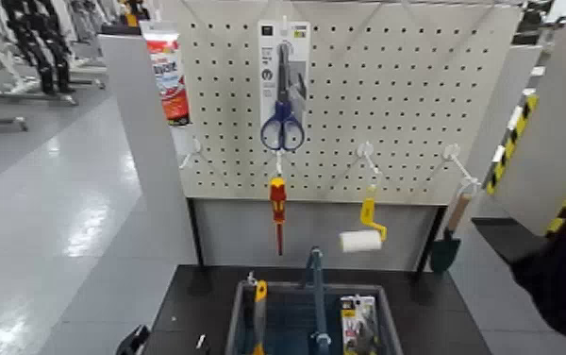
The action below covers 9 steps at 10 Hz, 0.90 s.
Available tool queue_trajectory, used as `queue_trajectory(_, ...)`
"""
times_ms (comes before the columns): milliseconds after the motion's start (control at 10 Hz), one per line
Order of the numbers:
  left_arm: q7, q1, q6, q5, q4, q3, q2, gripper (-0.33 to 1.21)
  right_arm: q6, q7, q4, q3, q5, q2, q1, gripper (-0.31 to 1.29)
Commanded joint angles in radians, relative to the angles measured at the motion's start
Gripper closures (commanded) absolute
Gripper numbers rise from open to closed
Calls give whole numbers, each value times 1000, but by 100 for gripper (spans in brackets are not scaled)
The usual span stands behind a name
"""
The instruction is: Put the blue scissors into the crate.
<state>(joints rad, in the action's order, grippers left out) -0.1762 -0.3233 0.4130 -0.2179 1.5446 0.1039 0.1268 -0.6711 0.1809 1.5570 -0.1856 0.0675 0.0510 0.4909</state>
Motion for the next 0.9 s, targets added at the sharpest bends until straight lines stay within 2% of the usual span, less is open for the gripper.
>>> queue_trajectory(100, 0, 0, 1, -1, 0, 2, -1, 8, -1, 0, 0, 0, 0, 0, 0, 8)
queue_trajectory(600, -42, 27, -82, -14, 52, -16, -1, 10, -1, 0, 2, 0, 0, 0, 0, 8)
queue_trajectory(800, -154, 70, -194, -24, 112, -55, -1, 10, -1, 0, 0, -2, 0, 0, 0, 8)
queue_trajectory(900, -180, 92, -253, -20, 149, -67, 4, 10, -1, 0, 0, -2, 0, 0, 0, 8)
